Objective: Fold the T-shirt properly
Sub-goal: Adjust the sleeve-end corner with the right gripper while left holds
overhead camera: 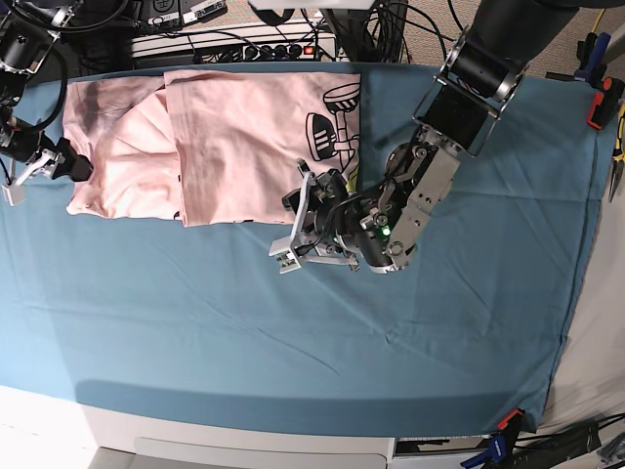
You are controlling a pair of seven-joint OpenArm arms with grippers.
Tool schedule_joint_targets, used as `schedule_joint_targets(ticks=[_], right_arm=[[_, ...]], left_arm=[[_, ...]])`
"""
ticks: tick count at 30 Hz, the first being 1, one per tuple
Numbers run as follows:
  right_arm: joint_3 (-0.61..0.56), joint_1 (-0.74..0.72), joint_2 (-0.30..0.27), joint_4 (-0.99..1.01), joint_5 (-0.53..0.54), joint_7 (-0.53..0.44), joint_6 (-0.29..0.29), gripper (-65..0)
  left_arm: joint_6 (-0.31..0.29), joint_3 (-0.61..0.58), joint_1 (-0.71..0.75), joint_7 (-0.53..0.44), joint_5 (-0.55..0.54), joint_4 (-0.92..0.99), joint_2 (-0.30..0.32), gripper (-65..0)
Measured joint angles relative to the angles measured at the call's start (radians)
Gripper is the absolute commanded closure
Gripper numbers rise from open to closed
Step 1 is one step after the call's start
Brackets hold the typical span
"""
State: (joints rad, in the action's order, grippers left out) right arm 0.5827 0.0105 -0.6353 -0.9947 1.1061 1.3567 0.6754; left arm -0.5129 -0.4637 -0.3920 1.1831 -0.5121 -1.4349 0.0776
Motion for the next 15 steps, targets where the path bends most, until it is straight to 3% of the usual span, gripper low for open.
schedule_joint_targets(ticks=[6, 15], right_arm=[[-0.002, 0.001, 0.021, 0.001, 0.101, 0.019, 0.006, -41.6], [-0.003, 0.003, 0.018, 0.001, 0.116, 0.025, 0.006, -41.6]], left_arm=[[0.0, 0.0, 0.0, 0.0, 0.0, 0.0, 0.0, -24.6], [0.0, 0.0, 0.0, 0.0, 0.0, 0.0, 0.0, -24.6]])
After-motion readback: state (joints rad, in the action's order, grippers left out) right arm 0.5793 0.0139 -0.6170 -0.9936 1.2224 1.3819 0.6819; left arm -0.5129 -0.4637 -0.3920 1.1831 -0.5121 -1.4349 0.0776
